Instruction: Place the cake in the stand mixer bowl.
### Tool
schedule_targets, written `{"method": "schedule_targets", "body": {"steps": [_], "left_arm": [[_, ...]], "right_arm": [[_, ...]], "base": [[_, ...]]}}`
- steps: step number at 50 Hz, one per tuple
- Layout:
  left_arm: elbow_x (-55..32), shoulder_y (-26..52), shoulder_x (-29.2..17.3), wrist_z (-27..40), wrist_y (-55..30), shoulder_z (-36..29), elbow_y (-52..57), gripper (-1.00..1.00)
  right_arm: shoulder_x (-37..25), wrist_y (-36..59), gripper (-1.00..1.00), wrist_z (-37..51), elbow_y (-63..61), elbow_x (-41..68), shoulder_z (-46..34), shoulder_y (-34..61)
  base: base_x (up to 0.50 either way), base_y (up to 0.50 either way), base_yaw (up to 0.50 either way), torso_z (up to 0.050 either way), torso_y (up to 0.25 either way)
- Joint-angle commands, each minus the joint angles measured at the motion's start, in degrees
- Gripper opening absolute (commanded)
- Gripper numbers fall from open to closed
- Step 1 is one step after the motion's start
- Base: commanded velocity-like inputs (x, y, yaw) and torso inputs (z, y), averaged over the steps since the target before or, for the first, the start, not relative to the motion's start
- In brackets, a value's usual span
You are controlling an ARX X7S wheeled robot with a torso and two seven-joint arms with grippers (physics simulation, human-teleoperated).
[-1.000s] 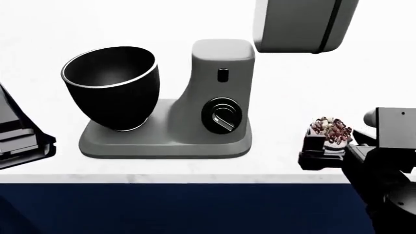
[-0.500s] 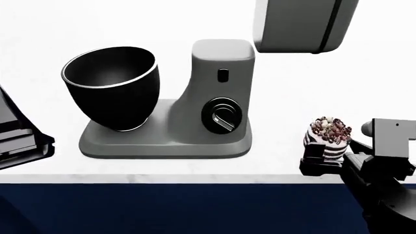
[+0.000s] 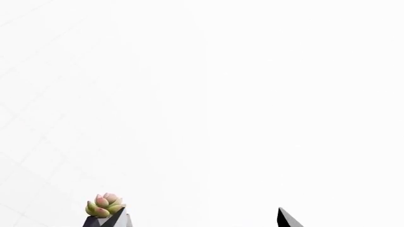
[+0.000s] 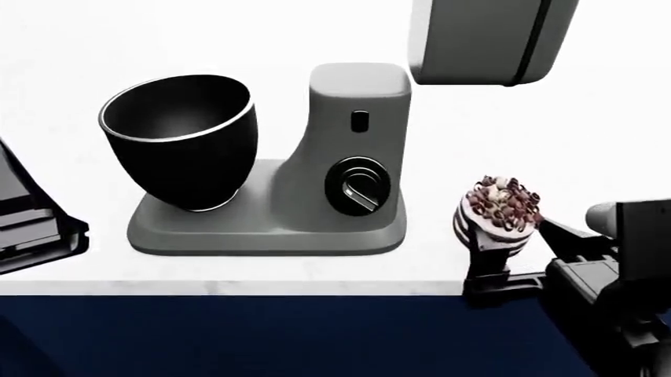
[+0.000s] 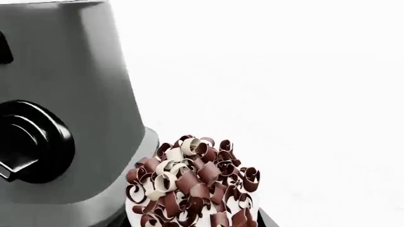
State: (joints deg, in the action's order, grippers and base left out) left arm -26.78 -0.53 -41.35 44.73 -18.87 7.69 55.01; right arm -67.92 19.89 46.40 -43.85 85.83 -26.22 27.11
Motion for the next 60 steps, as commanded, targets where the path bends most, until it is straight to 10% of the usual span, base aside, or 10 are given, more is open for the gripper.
{"method": "schedule_targets", "body": {"steps": [1, 21, 60], "left_arm": [[0.09, -0.47, -0.08, 0.1, 0.49, 0.11, 0.04, 1.0], [-0.11, -0.45, -0.65, 0.57, 0.36, 0.1, 0.18, 1.0], [-0.04, -0.98, -1.31, 1.22, 0.69, -0.06, -0.2, 1.0]], "right_arm": [[-1.53, 0.32, -1.0, -0.77, -11.73, 5.74, 3.67, 6.54], [21.34, 16.44, -1.0, 1.92, -5.32, 9.93, -7.15, 35.8], [48.98, 19.65, -1.0, -6.26, 18.98, -9.76, -21.28, 45.08]], "base": [[0.0, 0.0, 0.0, 0.0, 0.0], [0.0, 0.0, 0.0, 0.0, 0.001], [0.0, 0.0, 0.0, 0.0, 0.001]]}}
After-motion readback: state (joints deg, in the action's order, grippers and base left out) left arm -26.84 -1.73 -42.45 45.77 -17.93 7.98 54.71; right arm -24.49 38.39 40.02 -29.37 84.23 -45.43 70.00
